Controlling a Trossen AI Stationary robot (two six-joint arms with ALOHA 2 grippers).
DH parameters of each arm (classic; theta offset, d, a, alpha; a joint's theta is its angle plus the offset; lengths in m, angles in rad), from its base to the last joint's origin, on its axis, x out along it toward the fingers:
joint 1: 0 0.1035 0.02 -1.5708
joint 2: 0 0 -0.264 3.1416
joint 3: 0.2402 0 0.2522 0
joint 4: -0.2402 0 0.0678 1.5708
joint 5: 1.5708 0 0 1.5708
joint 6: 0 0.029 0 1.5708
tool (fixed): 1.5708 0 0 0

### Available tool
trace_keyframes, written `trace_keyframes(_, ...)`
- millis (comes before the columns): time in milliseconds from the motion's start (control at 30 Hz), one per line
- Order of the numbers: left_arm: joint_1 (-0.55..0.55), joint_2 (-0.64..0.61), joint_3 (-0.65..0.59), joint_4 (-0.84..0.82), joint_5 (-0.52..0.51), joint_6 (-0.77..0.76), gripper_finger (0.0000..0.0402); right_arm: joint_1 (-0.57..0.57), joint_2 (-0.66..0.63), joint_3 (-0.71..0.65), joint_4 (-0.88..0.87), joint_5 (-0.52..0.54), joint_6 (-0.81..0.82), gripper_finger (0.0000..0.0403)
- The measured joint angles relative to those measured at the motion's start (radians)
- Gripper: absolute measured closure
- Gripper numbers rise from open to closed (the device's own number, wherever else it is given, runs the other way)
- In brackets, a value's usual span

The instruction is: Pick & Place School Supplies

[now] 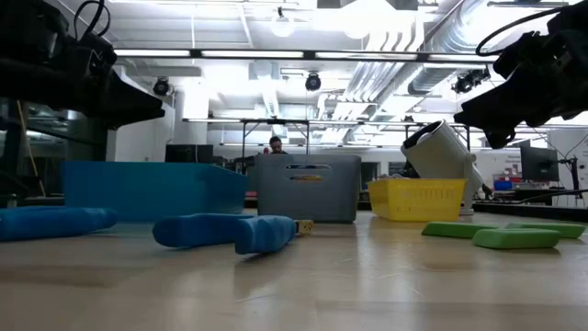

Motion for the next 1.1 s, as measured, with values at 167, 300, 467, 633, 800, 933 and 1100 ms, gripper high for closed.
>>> trace_keyframes(167,0.0,0.0,0.0,0.0,0.0,0.0,0.02,0.0,0.0,0.0,0.0,0.0,0.0,0.0297)
trace_keyframes(300,0.0,0.0,0.0,0.012,0.0,-0.019,0.02,0.0,0.0,0.0,0.0,0.0,0.0,0.0297)
trace_keyframes(467,0.0,-0.001,0.028,0.032,-0.001,-0.044,0.02,0.0,0.0,0.0,0.0,0.0,0.0,0.0297)
trace_keyframes(633,-0.002,0.015,0.147,-0.042,-0.004,-0.043,0.02,0.0,0.0,0.0,0.0,0.0,0.0,0.0297)
trace_keyframes(800,-0.033,0.096,0.311,-0.261,-0.085,-0.101,0.02,0.0,0.0,0.0,0.0,0.0,0.0,0.0297)
trace_keyframes(933,-0.085,0.211,0.434,-0.377,-0.154,-0.202,0.02,0.0,0.0,0.0,0.0,0.0,0.0,0.0297)
trace_keyframes(1100,-0.176,0.388,0.574,-0.509,-0.221,-0.335,0.02,0.0,0.0,0.0,0.0,0.0,0.0,0.0297)
